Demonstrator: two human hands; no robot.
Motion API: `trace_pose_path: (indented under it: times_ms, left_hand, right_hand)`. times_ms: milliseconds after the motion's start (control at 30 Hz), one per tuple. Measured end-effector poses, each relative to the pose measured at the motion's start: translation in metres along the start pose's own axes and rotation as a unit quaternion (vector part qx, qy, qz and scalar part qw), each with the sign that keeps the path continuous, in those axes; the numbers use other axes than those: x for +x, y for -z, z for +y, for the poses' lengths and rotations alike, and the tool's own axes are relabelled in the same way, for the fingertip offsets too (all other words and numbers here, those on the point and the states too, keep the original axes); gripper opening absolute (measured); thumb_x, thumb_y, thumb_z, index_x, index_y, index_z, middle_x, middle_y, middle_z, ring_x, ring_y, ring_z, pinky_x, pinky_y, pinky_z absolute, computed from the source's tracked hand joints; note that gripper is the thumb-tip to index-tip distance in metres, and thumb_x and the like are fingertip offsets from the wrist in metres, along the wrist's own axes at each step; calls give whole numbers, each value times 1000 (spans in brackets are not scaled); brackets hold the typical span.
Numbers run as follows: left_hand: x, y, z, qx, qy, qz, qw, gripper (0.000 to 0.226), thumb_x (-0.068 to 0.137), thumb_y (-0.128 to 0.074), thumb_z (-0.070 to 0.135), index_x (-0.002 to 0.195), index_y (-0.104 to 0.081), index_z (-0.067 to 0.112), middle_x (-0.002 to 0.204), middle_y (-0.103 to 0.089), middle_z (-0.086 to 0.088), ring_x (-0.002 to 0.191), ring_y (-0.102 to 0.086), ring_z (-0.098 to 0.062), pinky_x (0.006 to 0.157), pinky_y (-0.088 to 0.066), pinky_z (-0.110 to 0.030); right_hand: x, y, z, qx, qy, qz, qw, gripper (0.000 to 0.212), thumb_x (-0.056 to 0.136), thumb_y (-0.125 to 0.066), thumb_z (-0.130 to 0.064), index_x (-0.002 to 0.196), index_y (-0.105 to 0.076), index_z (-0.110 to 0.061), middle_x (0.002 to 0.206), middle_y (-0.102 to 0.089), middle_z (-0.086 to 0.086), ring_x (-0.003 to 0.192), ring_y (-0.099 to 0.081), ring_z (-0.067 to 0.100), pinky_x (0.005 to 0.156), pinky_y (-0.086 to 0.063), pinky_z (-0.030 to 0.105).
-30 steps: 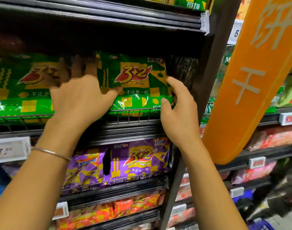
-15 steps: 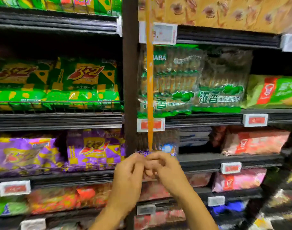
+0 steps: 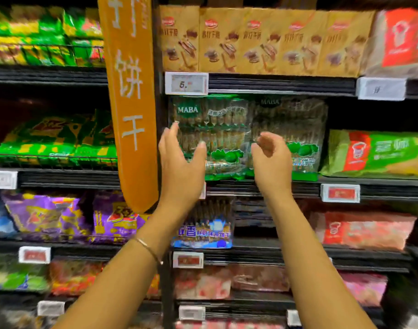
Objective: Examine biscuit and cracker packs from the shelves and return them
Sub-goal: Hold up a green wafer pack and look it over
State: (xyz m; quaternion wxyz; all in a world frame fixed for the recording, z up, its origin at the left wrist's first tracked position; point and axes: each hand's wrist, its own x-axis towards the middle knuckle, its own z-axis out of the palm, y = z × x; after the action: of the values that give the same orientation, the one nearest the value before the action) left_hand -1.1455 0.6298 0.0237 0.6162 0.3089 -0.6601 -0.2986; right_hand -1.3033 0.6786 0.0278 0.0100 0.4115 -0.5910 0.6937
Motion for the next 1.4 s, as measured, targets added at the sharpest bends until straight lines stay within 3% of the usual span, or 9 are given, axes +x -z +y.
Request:
trace_pose_path:
  times_ms: [133, 267, 467, 700, 933, 1033, 1133, 1267, 1400]
  left_hand:
    - [15, 0, 7, 21, 50, -4, 999, 71, 104, -62, 27, 162, -25, 13, 168, -29, -5, 154, -28, -19, 126, -27, -42]
    - [13, -4, 11, 43, 57, -5, 997, 79, 104, -60, 31, 166, -14, 14, 172, -20, -6, 157, -24, -21, 125, -27, -40]
    - [13, -11, 13, 63, 65, -7, 996, 76, 104, -59, 24, 165, -16, 9, 173, -15, -5, 158, -20, -23, 124, -24, -37]
    - [23, -6, 7, 73, 67, -27, 995, 77, 103, -58, 21, 167, -15, 16, 173, -19, -1, 159, -19, -21, 128, -25, -50]
    - [20, -9, 8, 78, 65, -40, 994, 87, 102, -63, 28, 168, -7, 20, 175, -9, 1, 161, -10, -23, 129, -20, -50]
    - [21, -11, 12, 94, 29, -48, 994, 96, 101, -64, 31, 165, 6, 40, 175, -4, 3, 161, -8, -22, 127, -21, -52]
    - [29, -14, 16, 190, 22, -60, 980, 101, 98, -64, 41, 157, 17, 54, 167, -13, -14, 152, -23, -37, 117, -33, -53]
    - [33, -23, 14, 198, 42, -43, 978, 111, 94, -68, 45, 162, 18, 35, 157, -15, -9, 146, -21, -37, 104, -28, -38]
    - [33, -23, 9, 141, 51, -20, 989, 110, 93, -71, 42, 165, 10, 28, 149, -20, -1, 145, -19, -29, 101, -19, -31]
  right_hand:
    - [14, -9, -3, -43, -21, -67, 997, 42, 103, -62, -34, 139, -54, -15, 132, -59, 4, 111, -59, 17, 94, -48, 34]
    - [27, -14, -6, -46, -49, -73, 995, 53, 100, -62, -45, 141, -50, -14, 132, -57, 4, 112, -59, 21, 96, -51, 42]
    - [41, -15, -3, -73, -38, -42, 996, 20, 100, -64, -41, 106, -61, -23, 101, -66, -5, 97, -64, 18, 82, -52, 38]
    - [53, -20, -1, -100, -58, -20, 993, 18, 97, -66, -45, 101, -66, -27, 91, -68, -11, 99, -66, 21, 88, -56, 44]
    - [52, -13, 5, -124, -24, -35, 991, 22, 96, -65, -51, 100, -64, -29, 84, -62, -19, 95, -68, 20, 82, -55, 40]
    - [49, -8, -1, -122, 7, -49, 991, 48, 94, -59, -62, 126, -61, -26, 92, -63, -19, 102, -65, 21, 87, -54, 43]
    - [53, -9, -13, -120, 25, -26, 992, 63, 94, -49, -72, 139, -54, -28, 114, -68, -7, 110, -63, 25, 91, -54, 47]
    - [61, -17, -25, -82, -7, -43, 996, 67, 98, -47, -69, 143, -53, -20, 136, -64, 6, 125, -59, 32, 103, -50, 55]
    - [59, -22, -20, -97, 29, -20, 995, 45, 103, -51, -53, 131, -65, -21, 126, -70, 2, 118, -62, 30, 95, -53, 49]
